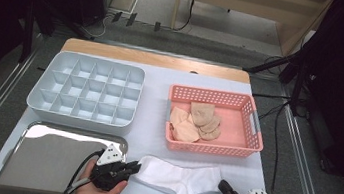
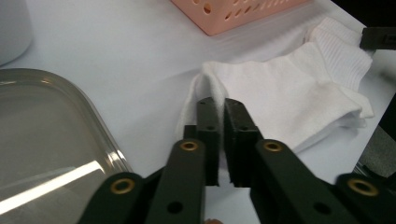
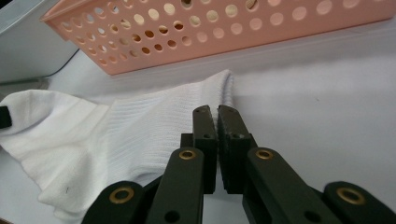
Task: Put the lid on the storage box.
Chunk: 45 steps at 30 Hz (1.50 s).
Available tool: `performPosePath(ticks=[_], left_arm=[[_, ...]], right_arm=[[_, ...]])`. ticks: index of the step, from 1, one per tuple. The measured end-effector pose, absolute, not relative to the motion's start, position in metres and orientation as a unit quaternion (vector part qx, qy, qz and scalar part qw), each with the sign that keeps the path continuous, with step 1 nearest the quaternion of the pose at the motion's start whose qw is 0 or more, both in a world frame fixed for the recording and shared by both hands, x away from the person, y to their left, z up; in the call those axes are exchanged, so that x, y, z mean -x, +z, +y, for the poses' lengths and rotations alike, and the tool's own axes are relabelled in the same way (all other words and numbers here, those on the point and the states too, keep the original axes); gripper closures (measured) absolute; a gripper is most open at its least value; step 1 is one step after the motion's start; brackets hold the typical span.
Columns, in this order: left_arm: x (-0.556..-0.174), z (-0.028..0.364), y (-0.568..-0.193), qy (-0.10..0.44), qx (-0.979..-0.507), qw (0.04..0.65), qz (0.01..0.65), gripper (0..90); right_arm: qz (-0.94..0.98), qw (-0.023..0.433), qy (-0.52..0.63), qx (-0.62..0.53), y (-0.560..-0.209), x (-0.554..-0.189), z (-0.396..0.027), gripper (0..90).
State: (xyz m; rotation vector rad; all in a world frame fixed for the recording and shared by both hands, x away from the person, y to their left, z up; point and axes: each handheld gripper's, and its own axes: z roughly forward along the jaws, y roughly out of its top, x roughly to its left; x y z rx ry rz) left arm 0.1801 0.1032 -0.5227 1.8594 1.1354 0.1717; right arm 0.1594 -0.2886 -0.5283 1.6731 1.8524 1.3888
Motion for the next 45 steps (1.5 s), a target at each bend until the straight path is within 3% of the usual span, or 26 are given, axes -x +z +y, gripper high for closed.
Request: performPosePath(ticks=[9, 11, 14, 18, 20, 26, 28, 30, 31, 34, 41, 45], left_arm=[[-0.184, 0.111, -0.524, 0.066, -0.746, 0.462, 0.474, 89.3], [-0.184, 0.112, -0.524, 0.07, -0.743, 0.463, 0.478, 81.6], [-0.185, 0.114, -0.522, 0.083, -0.73, 0.47, 0.489, 63.0], [-0.188, 0.113, -0.524, 0.076, -0.726, 0.467, 0.499, 51.1], [-0.189, 0.111, -0.526, 0.074, -0.731, 0.46, 0.498, 52.8], [-0.191, 0.106, -0.528, 0.056, -0.748, 0.436, 0.497, 74.5], [-0.191, 0.105, -0.527, 0.049, -0.751, 0.433, 0.495, 82.9], [-0.191, 0.104, -0.526, 0.048, -0.753, 0.434, 0.492, 87.2], [-0.191, 0.103, -0.526, 0.048, -0.755, 0.435, 0.489, 87.8], [-0.191, 0.099, -0.526, 0.049, -0.756, 0.434, 0.487, 88.5], [-0.192, 0.085, -0.526, 0.053, -0.769, 0.428, 0.473, 88.7], [-0.194, 0.085, -0.527, 0.045, -0.759, 0.436, 0.481, 85.7]], right_arm=[[0.643, 0.144, 0.476, -0.582, -0.529, -0.16, -0.289, 86.5], [0.637, 0.145, 0.481, -0.585, -0.529, -0.159, -0.291, 80.4], [0.615, 0.159, 0.495, -0.593, -0.527, -0.158, -0.296, 70.9], [0.599, 0.165, 0.498, -0.605, -0.526, -0.155, -0.301, 62.5], [0.606, 0.155, 0.492, -0.606, -0.53, -0.154, -0.298, 59.1], [0.626, 0.162, 0.468, -0.603, -0.537, -0.156, -0.279, 55.6], [0.63, 0.173, 0.466, -0.596, -0.541, -0.157, -0.274, 59.0], [0.638, 0.179, 0.46, -0.591, -0.541, -0.158, -0.272, 69.7], [0.642, 0.178, 0.456, -0.59, -0.541, -0.158, -0.272, 76.4], [0.646, 0.157, 0.458, -0.59, -0.539, -0.161, -0.279, 81.4], [0.642, 0.185, 0.445, -0.596, -0.531, -0.163, -0.301, 83.2], [0.64, 0.177, 0.453, -0.595, -0.536, -0.165, -0.303, 80.9]])
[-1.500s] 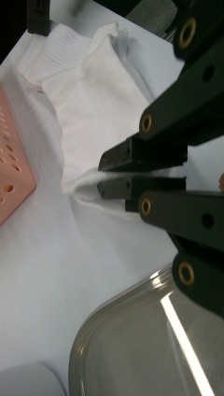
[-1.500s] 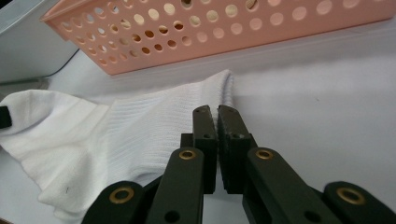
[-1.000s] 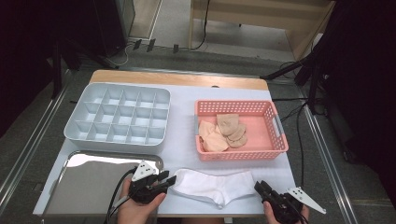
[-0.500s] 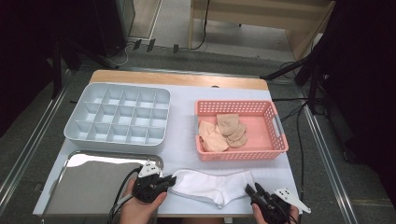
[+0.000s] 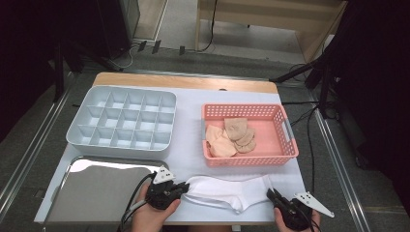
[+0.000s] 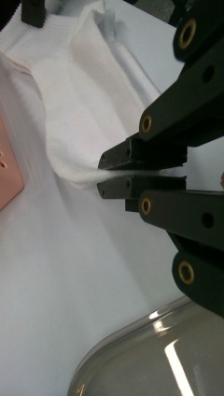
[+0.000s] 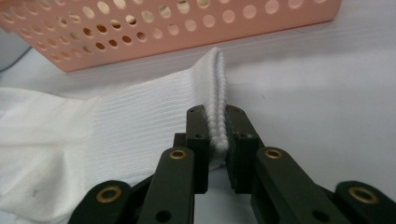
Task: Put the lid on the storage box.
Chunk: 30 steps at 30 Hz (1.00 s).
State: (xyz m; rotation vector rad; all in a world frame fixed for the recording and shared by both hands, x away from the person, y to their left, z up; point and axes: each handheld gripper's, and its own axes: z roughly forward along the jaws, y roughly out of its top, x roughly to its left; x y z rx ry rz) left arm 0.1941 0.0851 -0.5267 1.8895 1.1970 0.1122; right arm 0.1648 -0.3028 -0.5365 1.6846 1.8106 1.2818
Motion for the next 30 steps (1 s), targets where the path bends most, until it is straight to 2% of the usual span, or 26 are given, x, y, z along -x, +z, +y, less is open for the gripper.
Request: performPosePath(ticks=[4, 7, 11, 14, 17, 24, 28, 30], left_arm=[[-0.191, 0.089, -0.519, 0.059, -0.744, 0.447, 0.492, 66.1], [-0.188, 0.091, -0.51, 0.072, -0.733, 0.46, 0.496, 59.1], [-0.183, 0.082, -0.499, 0.087, -0.737, 0.466, 0.482, 60.6], [-0.18, 0.068, -0.495, 0.084, -0.745, 0.471, 0.466, 63.5], [-0.178, 0.047, -0.494, 0.072, -0.753, 0.476, 0.448, 66.1], [-0.179, 0.001, -0.513, 0.019, -0.784, 0.456, 0.421, 71.2], [-0.177, -0.006, -0.521, 0.021, -0.802, 0.432, 0.412, 73.4], [-0.178, -0.006, -0.523, 0.021, -0.808, 0.421, 0.412, 74.5]], right_arm=[[0.625, 0.17, 0.476, -0.595, -0.535, -0.164, -0.308, 71.3], [0.621, 0.182, 0.474, -0.597, -0.535, -0.163, -0.309, 64.0], [0.629, 0.192, 0.46, -0.597, -0.536, -0.163, -0.303, 60.8], [0.639, 0.19, 0.452, -0.593, -0.539, -0.164, -0.296, 62.1], [0.646, 0.209, 0.444, -0.585, -0.54, -0.162, -0.29, 63.2], [0.648, 0.221, 0.441, -0.581, -0.542, -0.16, -0.289, 69.8], [0.654, 0.234, 0.435, -0.573, -0.542, -0.159, -0.286, 69.7], [0.646, 0.233, 0.436, -0.582, -0.542, -0.159, -0.285, 66.7]])
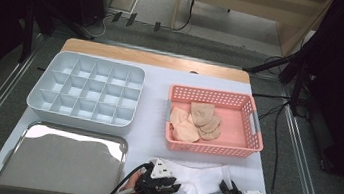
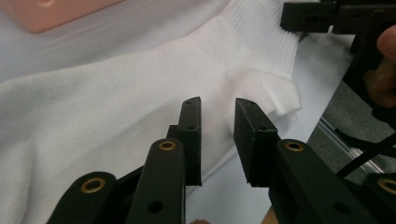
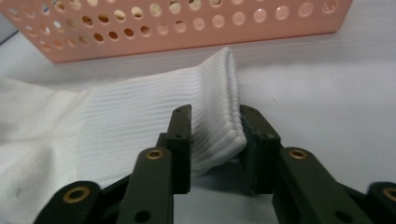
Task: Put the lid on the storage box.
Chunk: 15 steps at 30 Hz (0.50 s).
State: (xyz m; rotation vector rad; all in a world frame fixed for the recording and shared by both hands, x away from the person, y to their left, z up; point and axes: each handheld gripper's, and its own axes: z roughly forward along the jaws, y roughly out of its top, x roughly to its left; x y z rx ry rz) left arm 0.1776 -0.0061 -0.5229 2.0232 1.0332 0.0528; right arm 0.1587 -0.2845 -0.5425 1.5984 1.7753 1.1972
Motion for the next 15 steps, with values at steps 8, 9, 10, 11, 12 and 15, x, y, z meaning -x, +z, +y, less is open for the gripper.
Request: performPosePath(ticks=[8, 9, 10, 11, 12, 15], left_arm=[[-0.176, -0.006, -0.525, 0.019, -0.801, 0.424, 0.422, 75.3], [-0.175, -0.007, -0.524, 0.024, -0.798, 0.428, 0.423, 74.8], [-0.175, -0.007, -0.523, 0.026, -0.796, 0.434, 0.421, 74.6], [-0.175, -0.007, -0.522, 0.023, -0.794, 0.44, 0.42, 75.8], [-0.175, -0.007, -0.523, 0.024, -0.792, 0.442, 0.421, 77.9], [-0.178, -0.009, -0.526, 0.02, -0.795, 0.431, 0.425, 81.8]], right_arm=[[0.636, 0.225, 0.432, -0.599, -0.54, -0.159, -0.281, 77.4], [0.637, 0.222, 0.433, -0.598, -0.54, -0.159, -0.282, 78.2], [0.638, 0.219, 0.434, -0.597, -0.539, -0.159, -0.283, 78.7], [0.638, 0.217, 0.434, -0.598, -0.538, -0.159, -0.283, 79.0], [0.638, 0.215, 0.435, -0.598, -0.537, -0.159, -0.283, 79.2], [0.636, 0.205, 0.449, -0.593, -0.532, -0.159, -0.284, 79.2]])
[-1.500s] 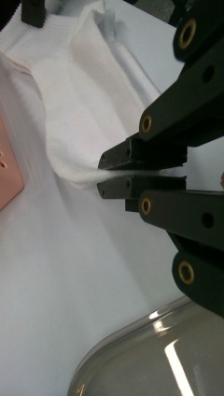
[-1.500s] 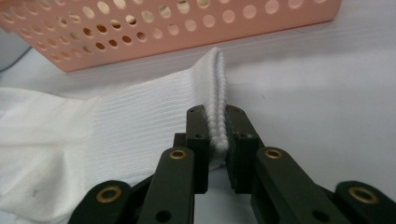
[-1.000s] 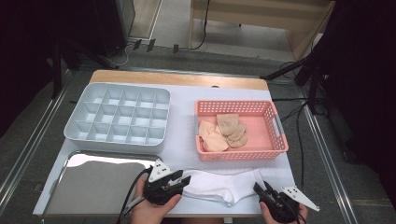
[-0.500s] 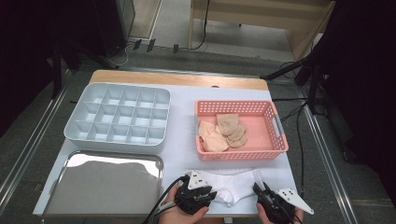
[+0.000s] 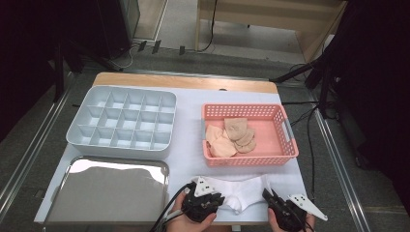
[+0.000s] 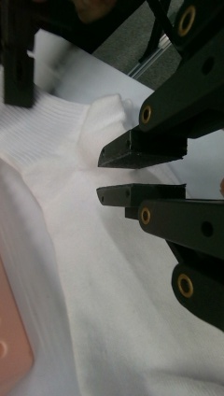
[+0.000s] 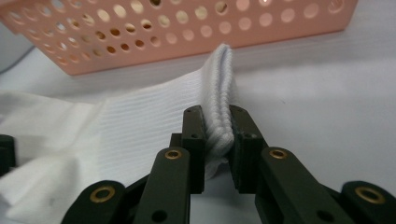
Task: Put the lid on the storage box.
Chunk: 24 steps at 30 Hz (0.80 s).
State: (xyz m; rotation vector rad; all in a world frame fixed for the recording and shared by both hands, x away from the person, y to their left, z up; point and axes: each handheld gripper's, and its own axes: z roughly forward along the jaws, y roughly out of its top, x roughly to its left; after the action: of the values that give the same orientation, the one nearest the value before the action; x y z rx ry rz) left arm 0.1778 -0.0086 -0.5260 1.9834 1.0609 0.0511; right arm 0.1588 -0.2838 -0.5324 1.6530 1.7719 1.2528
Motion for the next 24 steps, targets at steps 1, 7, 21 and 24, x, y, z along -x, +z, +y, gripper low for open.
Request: performPosePath(ticks=[1, 7, 21, 24], left_arm=[[-0.178, -0.009, -0.528, 0.023, -0.798, 0.426, 0.426, 82.8], [-0.178, -0.009, -0.528, 0.021, -0.798, 0.427, 0.424, 82.1], [-0.173, 0.062, -0.499, 0.059, -0.752, 0.492, 0.435, 78.3], [-0.175, 0.082, -0.499, 0.066, -0.745, 0.492, 0.444, 78.8]], right_arm=[[0.635, 0.206, 0.453, -0.59, -0.529, -0.158, -0.284, 79.2], [0.647, 0.217, 0.472, -0.558, -0.507, -0.15, -0.271, 79.3], [0.671, 0.193, 0.5, -0.513, -0.483, -0.141, -0.213, 79.3], [0.677, 0.192, 0.5, -0.506, -0.482, -0.14, -0.198, 79.2]])
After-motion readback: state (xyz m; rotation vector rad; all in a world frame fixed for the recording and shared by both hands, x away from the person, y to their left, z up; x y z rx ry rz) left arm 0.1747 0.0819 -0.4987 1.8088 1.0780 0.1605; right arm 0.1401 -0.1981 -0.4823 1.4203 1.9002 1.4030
